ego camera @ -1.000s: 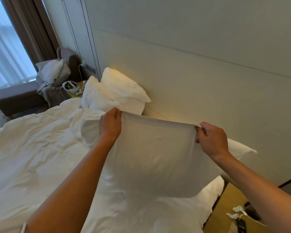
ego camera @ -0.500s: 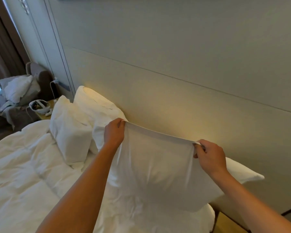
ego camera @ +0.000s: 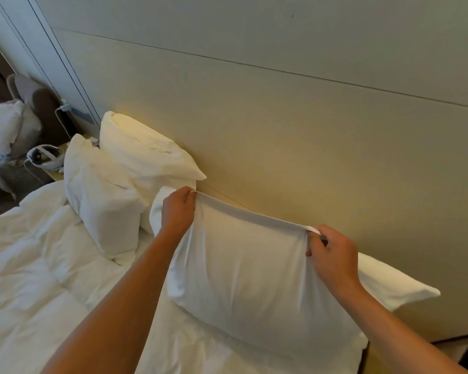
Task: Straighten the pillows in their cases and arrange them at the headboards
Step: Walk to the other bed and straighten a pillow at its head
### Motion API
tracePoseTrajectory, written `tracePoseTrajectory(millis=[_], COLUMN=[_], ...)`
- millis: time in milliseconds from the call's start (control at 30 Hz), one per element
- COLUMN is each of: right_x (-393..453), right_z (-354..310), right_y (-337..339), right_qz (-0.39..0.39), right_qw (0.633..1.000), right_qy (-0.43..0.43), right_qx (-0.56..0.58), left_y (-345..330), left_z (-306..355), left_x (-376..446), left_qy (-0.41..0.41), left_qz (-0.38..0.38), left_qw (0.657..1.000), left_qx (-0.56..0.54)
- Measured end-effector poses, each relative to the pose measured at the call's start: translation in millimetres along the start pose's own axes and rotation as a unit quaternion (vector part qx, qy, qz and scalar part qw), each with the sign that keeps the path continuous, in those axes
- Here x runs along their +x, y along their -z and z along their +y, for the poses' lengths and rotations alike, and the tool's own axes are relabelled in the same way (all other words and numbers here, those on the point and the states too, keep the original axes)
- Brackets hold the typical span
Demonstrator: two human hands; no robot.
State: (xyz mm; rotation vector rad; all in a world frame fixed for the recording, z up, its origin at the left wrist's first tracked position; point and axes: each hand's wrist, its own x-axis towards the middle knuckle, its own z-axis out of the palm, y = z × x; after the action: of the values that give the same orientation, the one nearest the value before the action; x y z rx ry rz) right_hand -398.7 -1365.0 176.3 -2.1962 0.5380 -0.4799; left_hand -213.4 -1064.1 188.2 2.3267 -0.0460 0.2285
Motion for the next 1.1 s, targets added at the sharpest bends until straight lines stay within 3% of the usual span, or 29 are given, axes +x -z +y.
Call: tracePoseTrajectory(millis=[200,367,467,700,933,1100], right_x=[41,56,60,89,147,165], right_z=[-7,28,55,73,72,80], right_y=[7,-16,-38,-83,-151,-202], right_qz=[0.059,0.112,0.051,-0.094,-0.198,-0.268], right_qw=[0.998,0.993,0.995,0.974,0.946,0.921], right_qy=[0.003,-0.028,-0.037,0.086,0.092,0.051], right_qx=[0.026,0.002,-0.076,-0.189,-0.24,-0.277], left_y=[-17,-69,-104,-160,-180,-181], left_z=[44,32,-13,-77,-96,-110], left_x=[58,65,38,-17,-31,-40], left_qy=[-0.053,-0.062,-0.037,0.066,0.085,0.097], left_qz=[0.034,-0.025,-0.137,-0.293,-0.284,-0.259], left_qw=[0.998,0.998,0.988,0.946,0.95,0.958], left_qx=[-0.003,0.001,0.055,0.117,0.093,0.075])
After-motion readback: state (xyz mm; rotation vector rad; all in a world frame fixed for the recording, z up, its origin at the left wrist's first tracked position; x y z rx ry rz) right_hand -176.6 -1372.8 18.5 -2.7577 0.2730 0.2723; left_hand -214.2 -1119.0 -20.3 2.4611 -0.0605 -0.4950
